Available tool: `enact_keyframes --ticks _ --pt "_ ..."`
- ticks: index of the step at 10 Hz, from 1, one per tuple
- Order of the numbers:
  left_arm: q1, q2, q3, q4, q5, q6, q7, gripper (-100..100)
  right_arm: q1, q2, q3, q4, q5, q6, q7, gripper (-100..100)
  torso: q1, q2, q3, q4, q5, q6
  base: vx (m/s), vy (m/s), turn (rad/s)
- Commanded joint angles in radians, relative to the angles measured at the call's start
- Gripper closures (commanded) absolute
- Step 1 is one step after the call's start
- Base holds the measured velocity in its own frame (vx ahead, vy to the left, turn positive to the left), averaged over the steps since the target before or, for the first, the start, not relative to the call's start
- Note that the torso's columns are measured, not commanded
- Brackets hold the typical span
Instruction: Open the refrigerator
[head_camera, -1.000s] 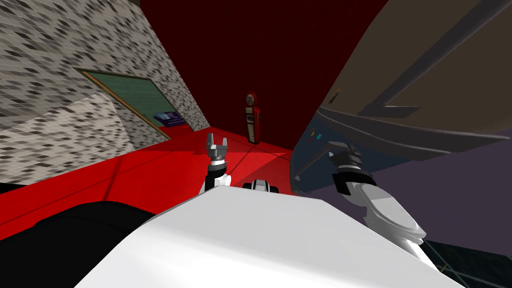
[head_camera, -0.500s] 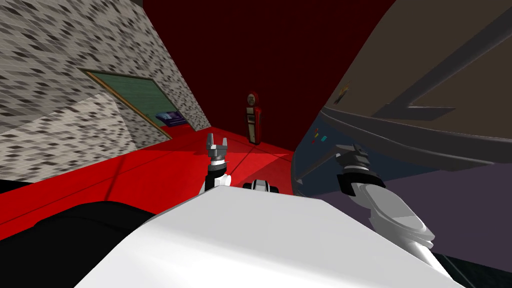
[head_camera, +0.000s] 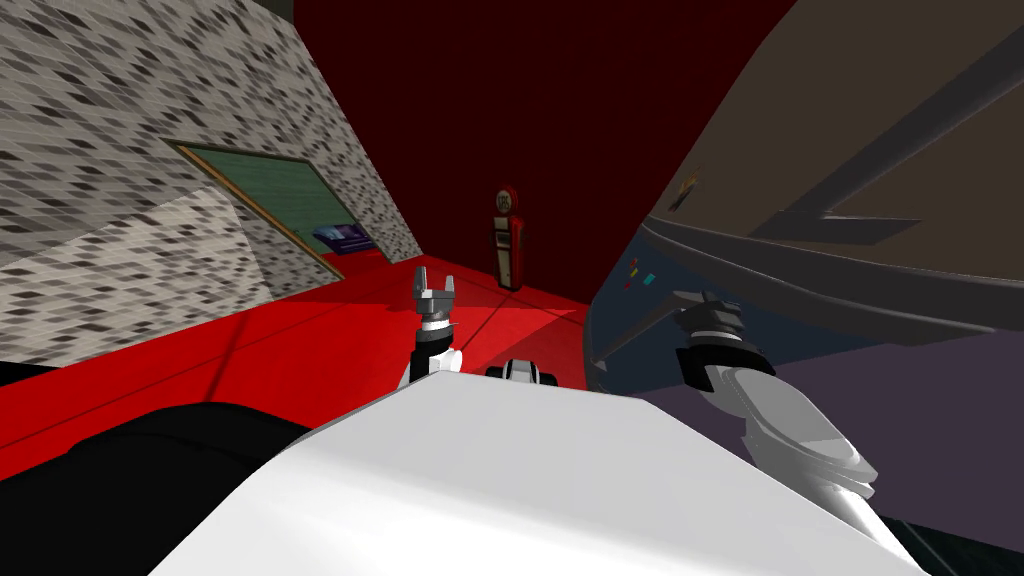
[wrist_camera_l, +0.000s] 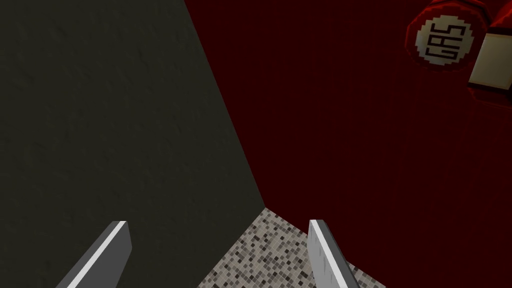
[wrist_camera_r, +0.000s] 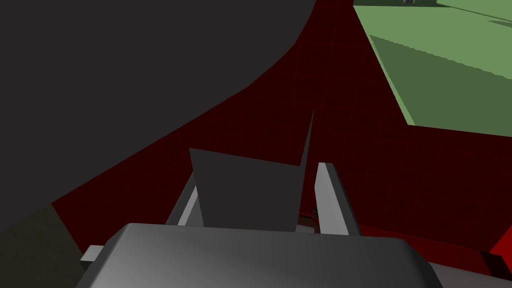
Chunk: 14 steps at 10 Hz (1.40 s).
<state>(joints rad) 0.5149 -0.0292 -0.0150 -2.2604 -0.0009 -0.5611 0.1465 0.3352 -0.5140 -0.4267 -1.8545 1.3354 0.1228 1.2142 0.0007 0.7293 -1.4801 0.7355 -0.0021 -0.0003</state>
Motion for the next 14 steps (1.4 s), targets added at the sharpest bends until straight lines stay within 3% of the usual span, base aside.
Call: enact_keyframes --ticks 1,8,14 --pt "0.000 0.000 0.000 0.000 0.000 0.000 0.000 0 0.006 -0.004 -0.027 0.018 -0.022 0.021 0.016 100 0.002 -0.005 -0.004 -0.001 0.002 -0.003 0.171 0.213 -0.044" --pt "0.000 0.000 0.000 0.000 0.000 0.000 0.000 0 0.012 -0.019 -0.081 0.067 -0.069 0.059 0.049 100 -0.013 -0.006 -0.006 0.001 0.002 -0.007 0.198 0.245 -0.030" --pt "0.000 0.000 0.000 0.000 0.000 0.000 0.000 0 0.018 -0.035 -0.135 0.116 -0.116 0.097 0.082 100 -0.007 -0.003 -0.003 0.001 0.003 -0.003 0.186 0.228 -0.024"
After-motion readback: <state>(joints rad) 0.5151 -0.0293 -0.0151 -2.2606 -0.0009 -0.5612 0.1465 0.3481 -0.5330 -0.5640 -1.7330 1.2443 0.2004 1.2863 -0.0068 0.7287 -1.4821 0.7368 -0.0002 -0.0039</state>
